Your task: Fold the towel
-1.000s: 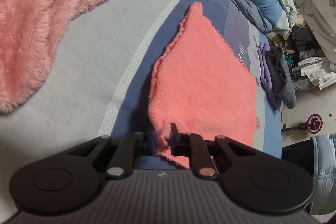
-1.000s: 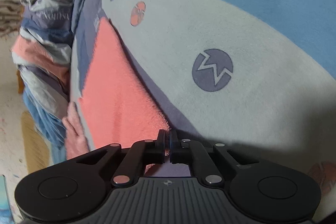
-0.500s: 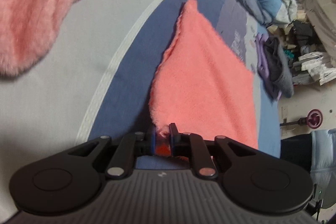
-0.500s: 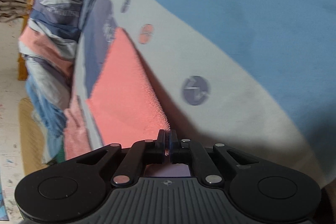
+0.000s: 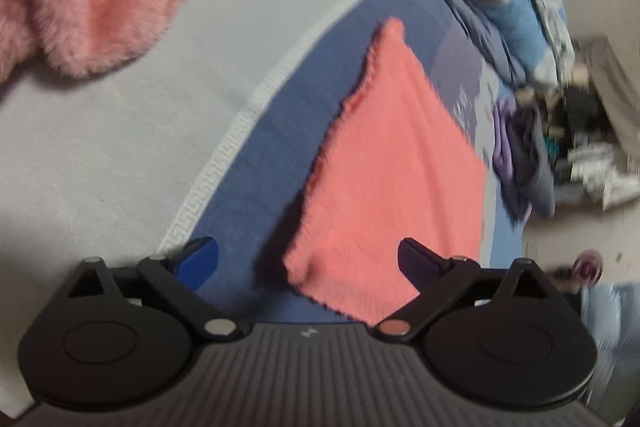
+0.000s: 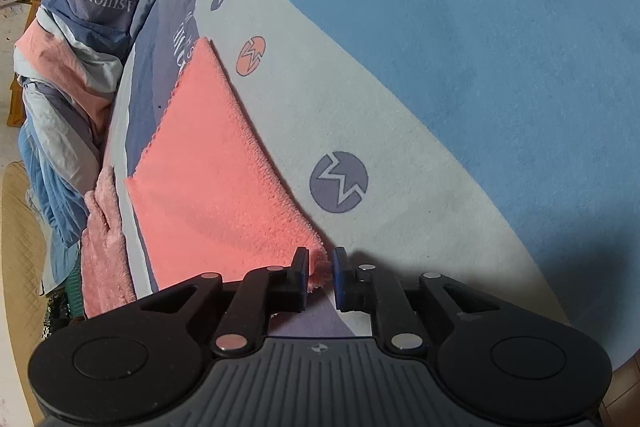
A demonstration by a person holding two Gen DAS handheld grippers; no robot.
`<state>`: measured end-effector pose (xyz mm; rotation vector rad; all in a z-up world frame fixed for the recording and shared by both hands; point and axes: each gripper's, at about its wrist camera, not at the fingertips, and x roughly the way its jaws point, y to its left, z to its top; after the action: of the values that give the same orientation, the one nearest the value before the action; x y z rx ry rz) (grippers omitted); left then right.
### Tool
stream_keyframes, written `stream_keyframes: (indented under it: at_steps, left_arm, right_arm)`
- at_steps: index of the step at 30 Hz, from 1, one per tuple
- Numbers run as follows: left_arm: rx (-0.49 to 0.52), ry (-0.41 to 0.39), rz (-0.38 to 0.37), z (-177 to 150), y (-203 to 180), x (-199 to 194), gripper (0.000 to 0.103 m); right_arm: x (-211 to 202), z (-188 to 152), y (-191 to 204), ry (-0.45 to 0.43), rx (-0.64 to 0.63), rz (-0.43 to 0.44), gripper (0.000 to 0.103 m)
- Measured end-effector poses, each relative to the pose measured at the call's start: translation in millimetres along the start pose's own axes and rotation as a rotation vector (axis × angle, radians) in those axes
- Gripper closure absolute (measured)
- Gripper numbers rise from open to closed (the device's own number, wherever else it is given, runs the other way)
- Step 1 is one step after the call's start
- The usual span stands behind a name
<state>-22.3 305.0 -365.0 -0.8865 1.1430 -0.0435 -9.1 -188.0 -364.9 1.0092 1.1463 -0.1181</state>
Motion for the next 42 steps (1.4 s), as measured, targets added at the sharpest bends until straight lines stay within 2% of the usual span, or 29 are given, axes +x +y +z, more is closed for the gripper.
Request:
stream_keyframes:
  at_steps: [3,7,8,9,10,11,14,20,23,26,27,28,29,34,42]
  left_arm:
    - [-0.143,-0.013,-0.082,0,16,18,0.008]
    - [-0.175,0.008,-0.102,2,11,41,0.01]
    - [-0.181,0.013,-0.065,3,9,43,0.023]
    - [-0.189,0.017,-0.015,4,7,46,0.069]
    - [-0.197,0.021,0.036,5,6,48,0.1]
    - [-0.218,0.032,0.055,5,8,52,0.099]
    - [-0.26,0.041,0.028,6,12,54,0.1]
    - [-0.154,0.07,0.063,10,-11,50,0.1]
    - [-0.13,0.078,0.073,13,-19,48,0.1]
    - [-0.11,0.09,0.079,12,-20,43,0.1]
    - [-0.108,0.097,0.08,12,-19,40,0.1]
    - [-0.106,0.104,0.08,11,-19,37,0.1]
    - [-0.107,0.107,0.079,12,-20,34,0.1]
    - [-0.135,0.101,0.052,20,-23,21,0.1]
    - [-0.219,0.078,0.002,52,-36,7,0.1]
  right_arm:
    - [-1,1,-3,0.008,0.017,0.006,0.087]
    - [0,1,-4,0.019,0.017,0.004,0.085]
    - [1,0,-4,0.022,0.018,0.005,0.085]
    - [1,0,-4,0.026,0.02,0.008,0.085]
    - [2,-1,-5,0.03,0.025,0.012,0.085]
    - [3,-3,-5,0.034,0.03,0.016,0.085]
    - [6,-6,-8,0.041,0.062,0.029,0.082]
    - [6,-14,-10,0.015,0.092,0.024,0.077]
    - [5,-16,-14,-0.006,0.128,0.018,0.067]
    - [8,-14,-17,-0.011,0.157,0.012,0.067]
    - [10,-13,-17,-0.01,0.158,0.006,0.072]
    - [12,-13,-17,-0.007,0.158,0.007,0.081]
    - [13,-12,-15,-0.004,0.163,0.02,0.099]
    - [7,-10,-6,-0.007,0.225,0.075,0.1]
    - [-8,6,12,0.014,0.418,0.254,0.1]
